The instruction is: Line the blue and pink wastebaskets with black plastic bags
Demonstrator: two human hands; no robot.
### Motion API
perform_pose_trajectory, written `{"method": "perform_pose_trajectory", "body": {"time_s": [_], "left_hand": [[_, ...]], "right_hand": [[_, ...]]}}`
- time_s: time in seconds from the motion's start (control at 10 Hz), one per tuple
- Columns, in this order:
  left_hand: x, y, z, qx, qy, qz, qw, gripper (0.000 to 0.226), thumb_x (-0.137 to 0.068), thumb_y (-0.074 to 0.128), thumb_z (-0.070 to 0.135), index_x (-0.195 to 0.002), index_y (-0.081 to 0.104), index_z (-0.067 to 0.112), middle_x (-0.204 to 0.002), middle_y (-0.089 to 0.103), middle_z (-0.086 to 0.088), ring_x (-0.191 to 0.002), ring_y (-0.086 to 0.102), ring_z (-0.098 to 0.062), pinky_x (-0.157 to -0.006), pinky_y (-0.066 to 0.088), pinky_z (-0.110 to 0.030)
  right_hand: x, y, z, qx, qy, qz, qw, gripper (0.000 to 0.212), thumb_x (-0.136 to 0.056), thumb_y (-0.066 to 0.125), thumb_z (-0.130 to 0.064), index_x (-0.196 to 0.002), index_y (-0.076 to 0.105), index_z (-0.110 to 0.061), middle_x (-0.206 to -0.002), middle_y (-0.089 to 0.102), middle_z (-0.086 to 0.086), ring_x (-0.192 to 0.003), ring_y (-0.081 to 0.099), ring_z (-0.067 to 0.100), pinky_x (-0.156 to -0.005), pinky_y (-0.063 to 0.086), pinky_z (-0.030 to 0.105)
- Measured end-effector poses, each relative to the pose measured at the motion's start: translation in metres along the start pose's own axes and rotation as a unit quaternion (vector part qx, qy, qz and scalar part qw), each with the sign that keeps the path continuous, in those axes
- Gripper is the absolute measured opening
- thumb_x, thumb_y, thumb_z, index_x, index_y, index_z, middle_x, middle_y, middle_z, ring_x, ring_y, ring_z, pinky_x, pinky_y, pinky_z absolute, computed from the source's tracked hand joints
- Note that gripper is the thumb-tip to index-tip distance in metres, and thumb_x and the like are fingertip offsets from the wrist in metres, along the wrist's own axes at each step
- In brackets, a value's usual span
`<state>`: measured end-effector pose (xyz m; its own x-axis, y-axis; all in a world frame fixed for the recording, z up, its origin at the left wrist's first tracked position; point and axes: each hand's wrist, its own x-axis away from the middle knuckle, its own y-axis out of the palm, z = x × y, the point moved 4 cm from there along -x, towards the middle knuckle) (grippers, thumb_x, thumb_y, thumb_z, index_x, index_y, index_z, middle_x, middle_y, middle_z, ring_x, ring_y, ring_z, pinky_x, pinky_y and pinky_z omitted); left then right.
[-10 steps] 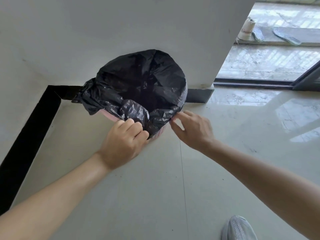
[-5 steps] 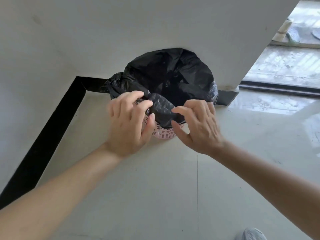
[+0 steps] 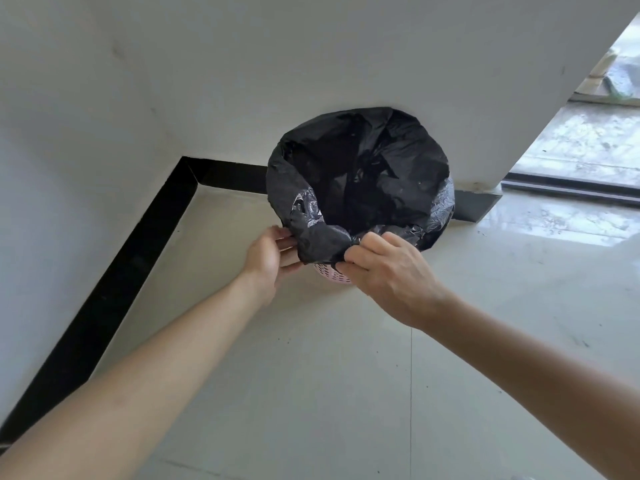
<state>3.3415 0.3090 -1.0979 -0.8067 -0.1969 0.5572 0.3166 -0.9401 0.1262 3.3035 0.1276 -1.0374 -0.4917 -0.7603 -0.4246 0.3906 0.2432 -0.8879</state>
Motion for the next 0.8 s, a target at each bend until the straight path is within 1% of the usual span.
{"method": "perform_pose_trajectory", "body": {"time_s": [0.1, 0.2, 0.3, 0.4, 0.5, 0.6, 0.7, 0.8], "left_hand": [[-0.007, -0.009, 0.017, -0.036, -0.013, 0.034, 0.999, 0.064, -0.099, 0.014, 0.059, -0.107, 0.057, 0.012, -0.111, 0.069, -0.01, -0.104, 0.063, -0.025, -0.097, 0.043, -0.047], [-0.004, -0.013, 0.046, -0.087, 0.067, 0.209, 0.972, 0.069, -0.094, 0.023, 0.067, -0.124, 0.052, 0.012, -0.12, 0.056, 0.006, -0.113, 0.053, -0.019, -0.093, 0.037, -0.034], [0.002, 0.005, 0.07, -0.166, 0.197, 0.211, 0.943, 0.072, -0.081, 0.053, 0.064, -0.133, 0.046, 0.015, -0.118, 0.059, 0.001, -0.106, 0.058, -0.02, -0.073, 0.041, -0.021], [0.001, 0.037, 0.061, -0.213, 0.198, 0.055, 0.955, 0.086, -0.08, 0.069, 0.02, -0.149, 0.017, 0.025, -0.147, 0.035, -0.003, -0.13, 0.043, -0.021, -0.106, 0.041, -0.039], [-0.006, 0.038, 0.059, -0.245, 0.211, 0.055, 0.945, 0.078, -0.082, 0.046, -0.005, -0.148, 0.014, 0.02, -0.147, 0.032, -0.009, -0.131, 0.04, -0.027, -0.111, 0.037, -0.043], [-0.017, 0.027, 0.064, -0.231, 0.22, 0.013, 0.948, 0.073, -0.082, 0.043, -0.007, -0.143, 0.016, 0.021, -0.137, 0.041, -0.011, -0.117, 0.049, -0.026, -0.091, 0.045, -0.033], [-0.025, 0.022, 0.074, -0.241, 0.217, -0.001, 0.946, 0.07, -0.083, 0.042, -0.008, -0.142, 0.018, 0.02, -0.136, 0.042, -0.013, -0.112, 0.049, -0.023, -0.083, 0.045, -0.029], [-0.016, 0.019, 0.076, -0.35, 0.287, 0.119, 0.884, 0.063, -0.085, 0.048, 0.003, -0.144, 0.028, 0.011, -0.15, 0.031, -0.015, -0.136, 0.031, -0.031, -0.111, 0.03, -0.042]], "right_hand": [[-0.006, -0.008, 0.001, -0.015, -0.014, -0.02, 1.0, 0.02, -0.091, 0.058, -0.007, -0.076, 0.067, -0.017, -0.073, 0.057, -0.003, -0.073, 0.051, 0.021, -0.059, 0.043, 0.034], [-0.015, -0.023, 0.012, -0.151, 0.069, 0.022, 0.986, 0.016, -0.087, 0.061, -0.013, -0.083, 0.074, -0.02, -0.076, 0.064, -0.005, -0.072, 0.056, 0.018, -0.059, 0.048, 0.031], [-0.018, -0.042, 0.05, -0.205, 0.255, 0.178, 0.928, 0.019, -0.084, 0.061, -0.015, -0.093, 0.077, -0.021, -0.091, 0.066, -0.005, -0.083, 0.059, 0.014, -0.07, 0.047, 0.024], [-0.013, -0.032, 0.096, -0.224, 0.438, 0.127, 0.861, 0.042, -0.085, 0.054, -0.016, -0.123, 0.067, -0.029, -0.123, 0.055, -0.003, -0.115, 0.049, 0.018, -0.095, 0.045, 0.031], [-0.001, -0.006, 0.121, -0.199, 0.485, -0.086, 0.847, 0.062, -0.088, 0.05, -0.019, -0.15, 0.04, -0.026, -0.155, 0.034, 0.005, -0.142, 0.023, 0.03, -0.115, 0.023, 0.042], [0.007, 0.011, 0.126, -0.112, 0.429, -0.175, 0.879, 0.06, -0.088, 0.048, -0.021, -0.147, 0.045, -0.021, -0.159, 0.03, 0.011, -0.148, 0.011, 0.03, -0.117, 0.013, 0.047], [0.002, 0.016, 0.122, -0.111, 0.427, -0.134, 0.887, 0.05, -0.087, 0.045, -0.015, -0.135, 0.061, -0.021, -0.15, 0.046, 0.006, -0.144, 0.018, 0.031, -0.114, 0.015, 0.045], [-0.001, 0.015, 0.119, -0.137, 0.444, -0.082, 0.882, 0.054, -0.083, 0.044, -0.007, -0.132, 0.06, -0.023, -0.14, 0.055, 0.001, -0.139, 0.023, 0.027, -0.11, 0.016, 0.04]]}}
